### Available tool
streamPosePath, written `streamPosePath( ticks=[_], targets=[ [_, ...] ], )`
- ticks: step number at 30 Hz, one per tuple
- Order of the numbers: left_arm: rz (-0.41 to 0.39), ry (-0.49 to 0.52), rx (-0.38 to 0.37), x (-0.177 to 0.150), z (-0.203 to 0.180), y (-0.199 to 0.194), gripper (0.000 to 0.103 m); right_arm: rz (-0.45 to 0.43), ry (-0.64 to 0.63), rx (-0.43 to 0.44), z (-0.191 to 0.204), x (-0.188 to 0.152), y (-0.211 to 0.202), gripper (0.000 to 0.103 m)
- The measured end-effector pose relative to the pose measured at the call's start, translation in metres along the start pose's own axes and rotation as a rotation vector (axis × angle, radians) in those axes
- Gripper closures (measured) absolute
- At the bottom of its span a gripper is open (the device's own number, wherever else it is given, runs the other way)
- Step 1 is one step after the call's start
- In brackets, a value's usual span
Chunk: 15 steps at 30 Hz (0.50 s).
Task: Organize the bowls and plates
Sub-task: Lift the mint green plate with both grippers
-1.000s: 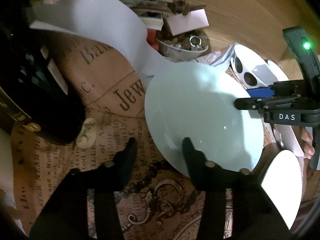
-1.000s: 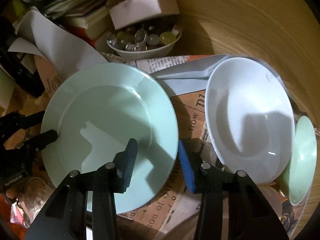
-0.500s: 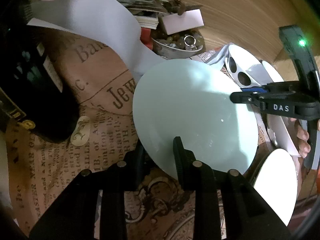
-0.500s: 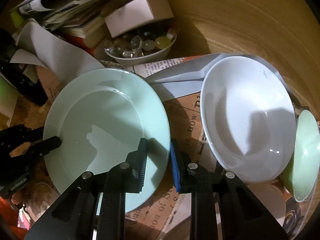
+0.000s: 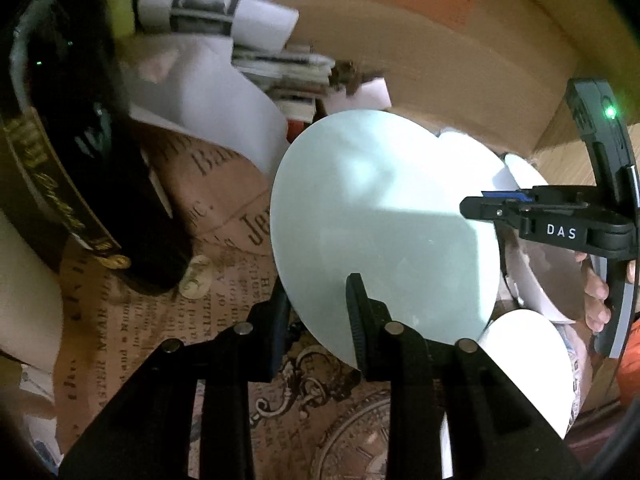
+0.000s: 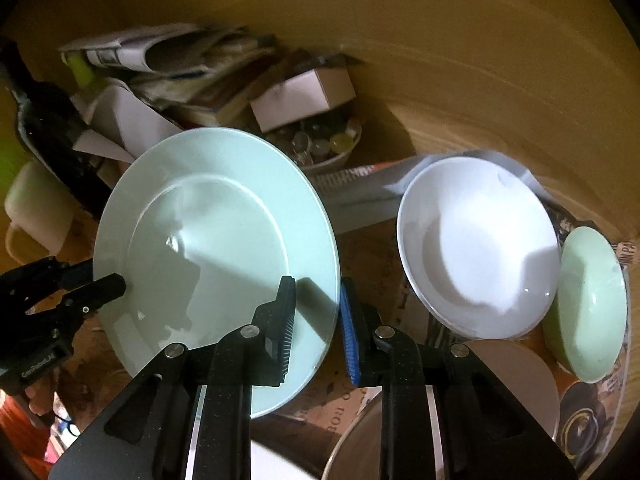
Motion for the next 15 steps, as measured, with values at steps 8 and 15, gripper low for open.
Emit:
streamPosePath(
  ticks=[8,15],
  targets=[
    [-0.092,0.008,0.018,0.002,-0.007,-0.037,0.075,-0.073,0.000,0.013,0.013,-0.002,-0.026,0.083],
    [-0.132,0.014,0.012,-0.002,-0.016,-0.064,0.075,-0.126,0.012,0.033,0.019,-0.014,-0.037,0.083]
  ],
)
Point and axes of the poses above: each gripper's, at about its wrist camera, not at the fingertips, and y roughly the way its jaws point, z to its left, x to its top, the point moved 1 cm from there along y, roughly the way its jaws point, and after that the axes turned 5 degrees about -x, right-handed, at the moved point
